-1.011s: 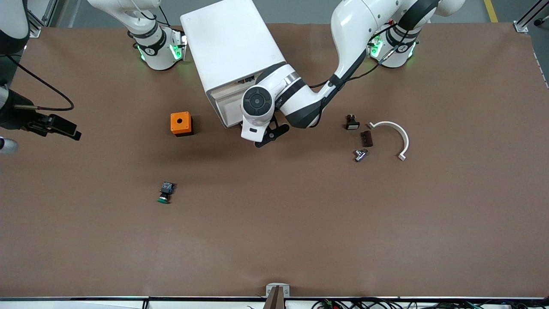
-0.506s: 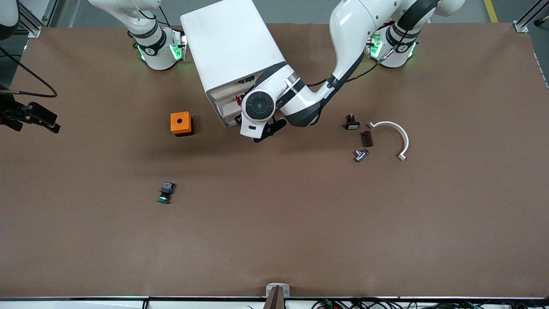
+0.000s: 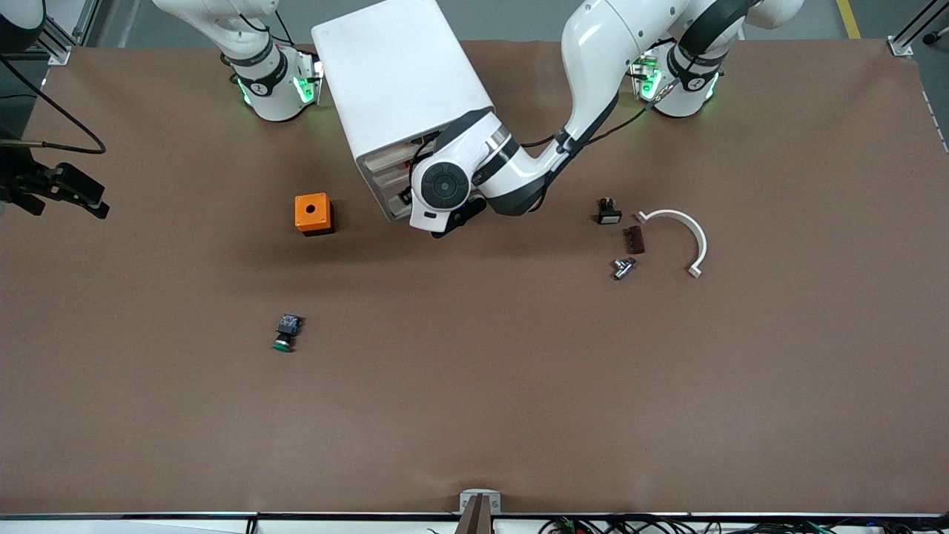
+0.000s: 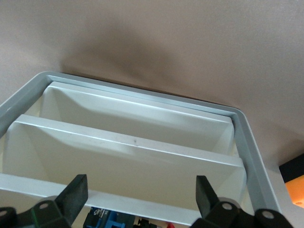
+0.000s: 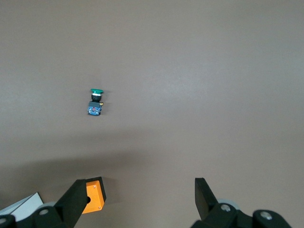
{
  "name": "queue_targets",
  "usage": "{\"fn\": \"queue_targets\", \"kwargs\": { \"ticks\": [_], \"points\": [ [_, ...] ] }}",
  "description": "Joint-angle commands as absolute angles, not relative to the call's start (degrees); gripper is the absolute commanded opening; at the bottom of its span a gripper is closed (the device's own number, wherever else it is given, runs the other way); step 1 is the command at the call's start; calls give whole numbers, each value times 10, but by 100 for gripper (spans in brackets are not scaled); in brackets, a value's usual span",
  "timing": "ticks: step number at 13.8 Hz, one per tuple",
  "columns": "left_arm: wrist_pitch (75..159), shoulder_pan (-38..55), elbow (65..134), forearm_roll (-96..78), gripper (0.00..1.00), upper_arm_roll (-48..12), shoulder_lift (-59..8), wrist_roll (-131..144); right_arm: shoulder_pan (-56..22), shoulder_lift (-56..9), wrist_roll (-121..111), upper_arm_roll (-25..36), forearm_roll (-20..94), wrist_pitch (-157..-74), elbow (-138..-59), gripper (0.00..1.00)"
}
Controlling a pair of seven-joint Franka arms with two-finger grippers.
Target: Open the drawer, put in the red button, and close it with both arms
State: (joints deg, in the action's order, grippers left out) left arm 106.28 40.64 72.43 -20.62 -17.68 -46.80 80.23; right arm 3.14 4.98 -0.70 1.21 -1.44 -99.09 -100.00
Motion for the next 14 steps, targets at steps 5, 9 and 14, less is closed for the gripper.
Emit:
{"fn": "queue_targets", "kwargs": {
  "ticks": [5,9,14],
  "points": [
    [1070,394,722,-210,100,-172,-460,803,39,59,-12,4,-18,-971,-1005,100],
    [1087,332,717,-166,100,-170,-437,802,36,33,-9,4,-18,-965,-949,100],
    [1092,255,717,-80,100,-170,-387,794,37,-19,-10,3,-11,-960,-889,100]
  ]
}}
